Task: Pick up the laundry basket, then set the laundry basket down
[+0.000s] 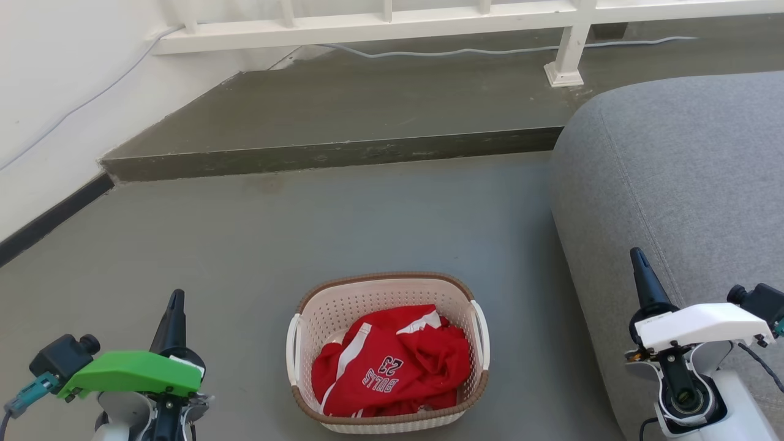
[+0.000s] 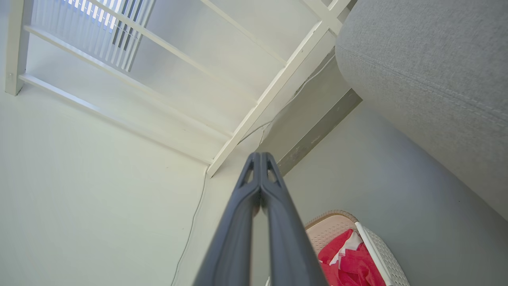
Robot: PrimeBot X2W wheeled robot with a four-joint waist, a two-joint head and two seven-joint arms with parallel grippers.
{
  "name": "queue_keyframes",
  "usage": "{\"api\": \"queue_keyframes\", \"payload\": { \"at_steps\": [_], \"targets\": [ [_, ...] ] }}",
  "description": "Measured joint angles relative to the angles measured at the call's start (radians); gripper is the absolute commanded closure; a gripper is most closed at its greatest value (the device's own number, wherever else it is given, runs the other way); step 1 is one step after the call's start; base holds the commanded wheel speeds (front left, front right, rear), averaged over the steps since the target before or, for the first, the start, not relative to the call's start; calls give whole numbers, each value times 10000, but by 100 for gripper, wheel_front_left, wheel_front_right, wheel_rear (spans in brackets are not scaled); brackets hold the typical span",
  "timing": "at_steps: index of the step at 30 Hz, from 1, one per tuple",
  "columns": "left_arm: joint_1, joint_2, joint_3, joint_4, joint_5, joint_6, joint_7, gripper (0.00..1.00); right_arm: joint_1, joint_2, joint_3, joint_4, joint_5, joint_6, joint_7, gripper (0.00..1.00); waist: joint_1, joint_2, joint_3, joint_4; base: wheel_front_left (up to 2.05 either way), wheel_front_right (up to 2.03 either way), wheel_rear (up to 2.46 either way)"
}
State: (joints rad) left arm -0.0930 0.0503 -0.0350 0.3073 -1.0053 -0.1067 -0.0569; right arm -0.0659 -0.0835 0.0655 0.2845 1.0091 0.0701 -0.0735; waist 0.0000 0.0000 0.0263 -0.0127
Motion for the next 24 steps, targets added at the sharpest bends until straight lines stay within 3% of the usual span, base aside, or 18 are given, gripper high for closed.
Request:
{"api": "queue_keyframes", "payload": {
  "at_steps": [24],
  "targets": [
    [0, -38, 579, -153, -2853, -77, 840, 100, -12, 184, -890, 2, 2894, 236, 800, 100, 0, 0, -115, 61, 0, 0, 0]
  ]
}}
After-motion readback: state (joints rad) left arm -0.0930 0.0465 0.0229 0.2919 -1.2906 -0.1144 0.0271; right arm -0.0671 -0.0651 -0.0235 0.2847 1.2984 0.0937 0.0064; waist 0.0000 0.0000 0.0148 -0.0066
